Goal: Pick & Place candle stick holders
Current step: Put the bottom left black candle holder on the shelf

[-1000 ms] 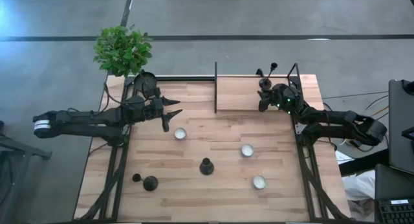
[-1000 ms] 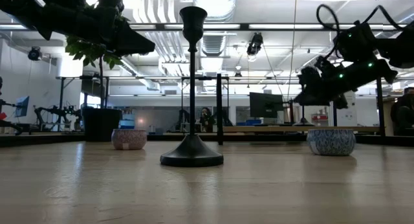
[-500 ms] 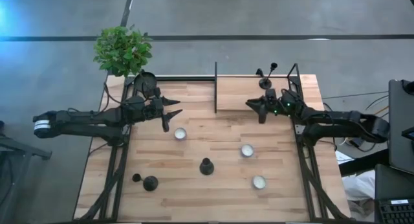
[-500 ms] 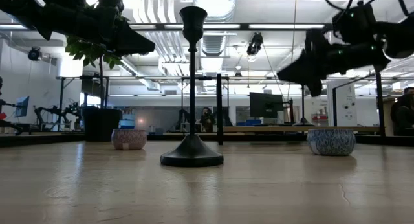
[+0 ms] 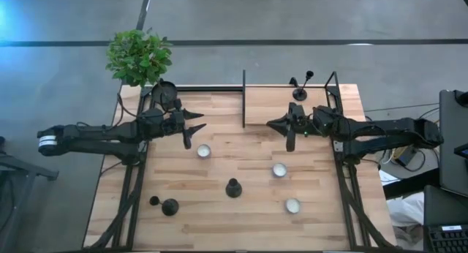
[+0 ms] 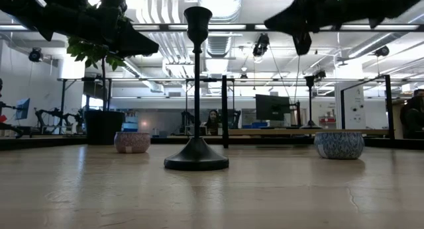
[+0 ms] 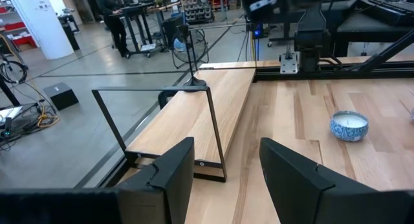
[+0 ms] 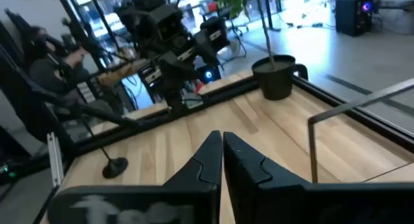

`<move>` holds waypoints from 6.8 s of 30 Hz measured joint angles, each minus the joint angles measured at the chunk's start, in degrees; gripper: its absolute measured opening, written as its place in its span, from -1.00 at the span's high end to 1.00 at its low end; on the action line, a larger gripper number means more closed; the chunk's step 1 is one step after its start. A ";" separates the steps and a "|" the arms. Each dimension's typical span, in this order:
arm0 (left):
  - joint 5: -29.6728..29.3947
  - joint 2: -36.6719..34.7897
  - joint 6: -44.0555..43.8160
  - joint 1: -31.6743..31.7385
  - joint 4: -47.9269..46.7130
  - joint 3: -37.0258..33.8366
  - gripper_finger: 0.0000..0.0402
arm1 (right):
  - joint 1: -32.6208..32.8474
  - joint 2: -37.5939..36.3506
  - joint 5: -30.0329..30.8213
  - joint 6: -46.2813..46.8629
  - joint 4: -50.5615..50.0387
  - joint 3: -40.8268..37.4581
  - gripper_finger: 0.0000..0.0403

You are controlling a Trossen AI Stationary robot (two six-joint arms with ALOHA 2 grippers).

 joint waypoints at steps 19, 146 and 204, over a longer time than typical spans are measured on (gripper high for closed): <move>0.00 0.00 0.01 0.01 0.01 0.01 0.10 | 26.04 -1.29 24.21 3.50 -18.96 10.93 0.96; -46.94 6.17 -72.88 -78.33 -76.42 37.85 0.50 | 34.12 -8.64 35.78 -1.06 -28.38 11.60 0.17; -20.73 22.56 -91.74 -81.79 -68.22 26.41 0.49 | 34.13 -8.61 35.93 -1.10 -32.60 11.60 0.36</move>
